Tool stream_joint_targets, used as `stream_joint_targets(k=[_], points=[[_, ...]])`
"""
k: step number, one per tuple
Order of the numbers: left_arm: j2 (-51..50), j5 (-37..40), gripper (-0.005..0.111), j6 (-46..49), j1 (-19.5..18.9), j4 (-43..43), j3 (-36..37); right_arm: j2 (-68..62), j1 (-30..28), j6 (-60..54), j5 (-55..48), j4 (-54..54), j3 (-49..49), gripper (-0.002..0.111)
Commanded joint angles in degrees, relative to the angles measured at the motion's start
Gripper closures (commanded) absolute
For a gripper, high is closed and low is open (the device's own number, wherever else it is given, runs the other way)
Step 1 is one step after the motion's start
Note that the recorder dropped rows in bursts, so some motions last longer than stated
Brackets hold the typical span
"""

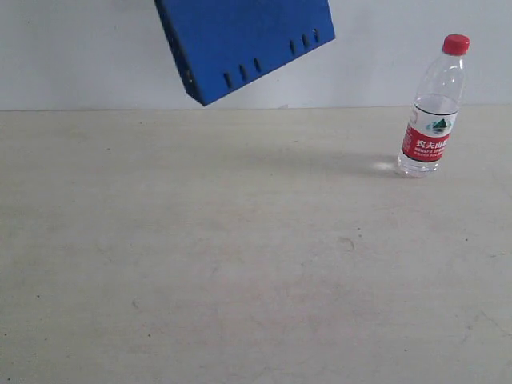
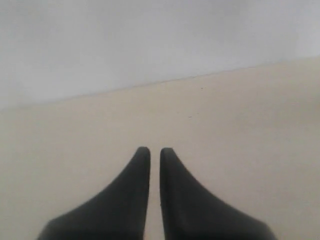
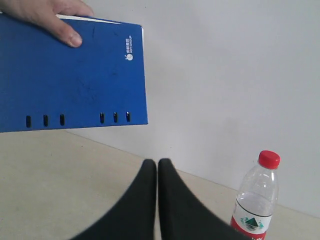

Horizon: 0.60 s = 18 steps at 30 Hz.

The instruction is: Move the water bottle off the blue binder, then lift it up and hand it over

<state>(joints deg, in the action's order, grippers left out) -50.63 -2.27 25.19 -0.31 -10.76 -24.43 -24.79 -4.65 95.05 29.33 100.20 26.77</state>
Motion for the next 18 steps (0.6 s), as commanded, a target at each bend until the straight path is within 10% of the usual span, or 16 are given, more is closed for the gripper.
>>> stream_joint_targets(k=[1,13,18], points=[[12.16,16.54,0.1,9.93,-0.5,-1.96,-3.68,0.03,0.05,0.02,-0.46,-0.25,-0.11,0.109],[50.63,42.71,0.1,-29.0,-0.63,-1.55,-4.05,0.5,0.05,0.72,4.13,-0.25,-0.26,0.109],[48.54,26.04,0.1,-28.02,-0.72,3.28,5.54,0.92,0.14,0.74,7.03,-0.25,-0.26,0.109]])
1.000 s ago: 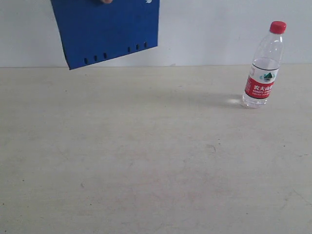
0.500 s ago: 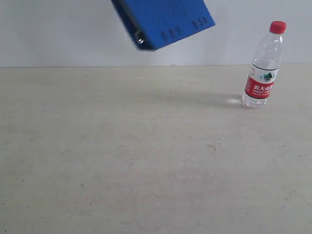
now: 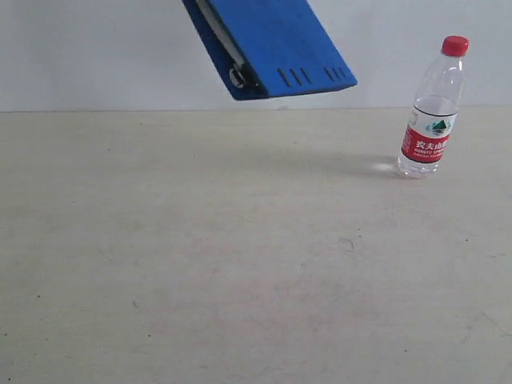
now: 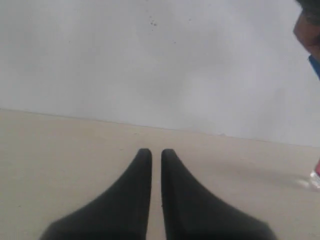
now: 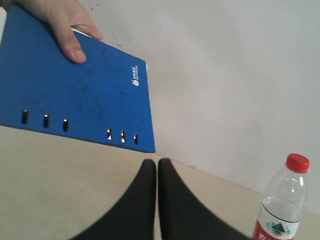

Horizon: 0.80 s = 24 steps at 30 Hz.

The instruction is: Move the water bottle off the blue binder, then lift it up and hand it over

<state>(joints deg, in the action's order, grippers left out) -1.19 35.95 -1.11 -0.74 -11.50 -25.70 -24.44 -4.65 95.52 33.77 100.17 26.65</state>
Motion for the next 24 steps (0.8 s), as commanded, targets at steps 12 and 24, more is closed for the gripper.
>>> stream_joint_targets(k=[12,24], points=[[-0.9,-24.81,0.1,-11.36,-0.3,15.42,25.7,0.57,0.87,2.89,5.98,-0.22,-0.14,0.109],[-0.9,-25.72,0.1,-12.64,-0.3,15.16,25.7,0.57,0.88,4.57,5.09,-0.22,-0.14,0.109]])
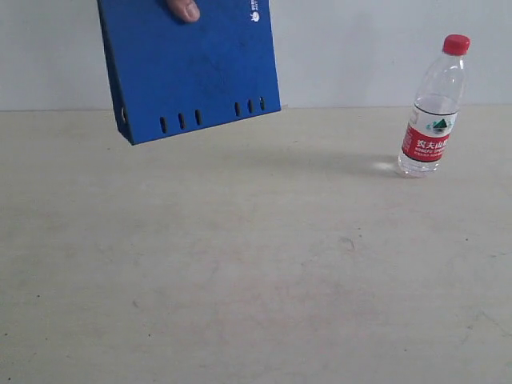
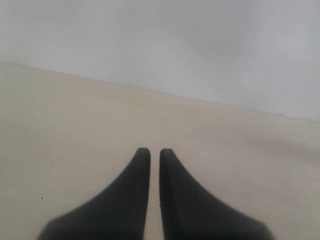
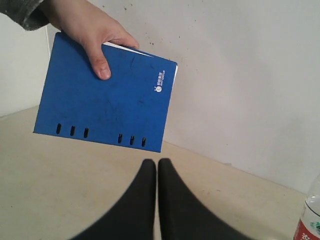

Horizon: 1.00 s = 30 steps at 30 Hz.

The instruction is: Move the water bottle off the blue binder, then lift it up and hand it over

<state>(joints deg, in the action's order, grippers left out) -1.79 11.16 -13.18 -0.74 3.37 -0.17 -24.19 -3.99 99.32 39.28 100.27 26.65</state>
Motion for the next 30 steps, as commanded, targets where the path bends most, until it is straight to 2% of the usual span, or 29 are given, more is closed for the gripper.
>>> stream_joint_targets(k=[1,6,10,12,16,20,30], points=[[-0.3,-0.65,0.1,-0.58,-0.3,0.29,0.17,0.31,0.22,0.9,-0.31,-0.32,-0.14,0.109],[-0.3,0.12,0.1,-1.2,-0.3,-0.07,0.17,0.31,0.22,1.16,0.73,-0.32,-0.14,0.109],[-0.3,0.85,0.1,-13.58,-0.3,-9.13,0.17,0.31,0.22,1.16,2.23,-0.32,-0.14,0.109],[-0.3,1.0,0.1,-14.93,-0.3,-9.68,0.17,0.31,0.22,1.16,3.08,-0.32,-0.14,0.109],[-0.3,-2.0,0.1,-11.38,-0.3,3.65,0.17,0.31,0.22,1.16,4.33,-0.32,-0.14,0.109],[-0.3,-1.74,0.1,-9.94,-0.3,13.05,0.17,0.31,0.22,2.44,5.16,-0.32,-0.14,0.109],[-0.3,-1.95,0.1,-9.94,-0.3,14.64,0.17,0.31,0.22,2.56,5.92,-0.32,-0.14,0.109]])
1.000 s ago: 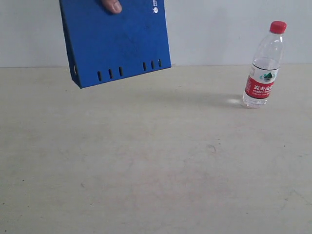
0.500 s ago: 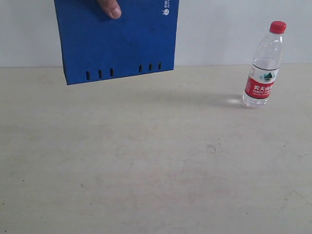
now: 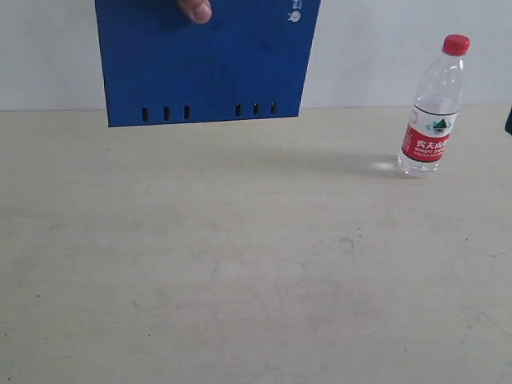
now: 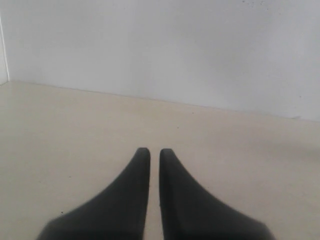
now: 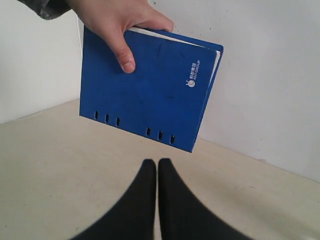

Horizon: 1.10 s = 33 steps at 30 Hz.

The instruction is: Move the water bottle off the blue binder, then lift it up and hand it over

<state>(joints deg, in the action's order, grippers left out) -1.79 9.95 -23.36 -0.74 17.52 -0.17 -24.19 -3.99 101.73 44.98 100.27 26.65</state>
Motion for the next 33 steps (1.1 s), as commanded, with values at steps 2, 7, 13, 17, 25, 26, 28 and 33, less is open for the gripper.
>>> stream_joint_targets(k=[2,7,13,17,25,26,28,33], points=[[-0.3,-0.74,0.1,0.47,-0.3,0.48,0.17,0.31,0.22,0.24,0.48,-0.32,-0.14,0.109],[0.29,5.45,0.1,0.58,-0.19,-6.33,0.17,0.31,0.22,0.24,1.17,-0.32,-0.14,0.109],[0.29,6.58,0.1,0.7,-0.19,-5.75,0.17,0.31,0.22,0.24,0.93,-0.32,-0.14,0.109],[0.29,6.04,0.1,0.7,-0.19,-5.75,0.17,0.31,0.22,0.24,0.8,-0.32,-0.14,0.109],[0.29,6.15,0.1,0.7,-0.19,-5.75,0.17,0.31,0.22,3.74,2.61,-1.0,-0.14,0.109],[0.29,6.15,0.1,0.7,-0.19,-5.75,0.17,0.31,0.22,3.72,2.14,-2.14,-0.14,0.109],[0.29,6.15,0.1,0.7,-0.19,-5.75,0.17,0.31,0.22,3.14,-1.86,-6.16,-0.14,0.109],[0.29,6.15,0.1,0.7,-0.19,-5.75,0.17,2.48,1.97,-5.95,-21.19,-17.54,-0.14,0.109]])
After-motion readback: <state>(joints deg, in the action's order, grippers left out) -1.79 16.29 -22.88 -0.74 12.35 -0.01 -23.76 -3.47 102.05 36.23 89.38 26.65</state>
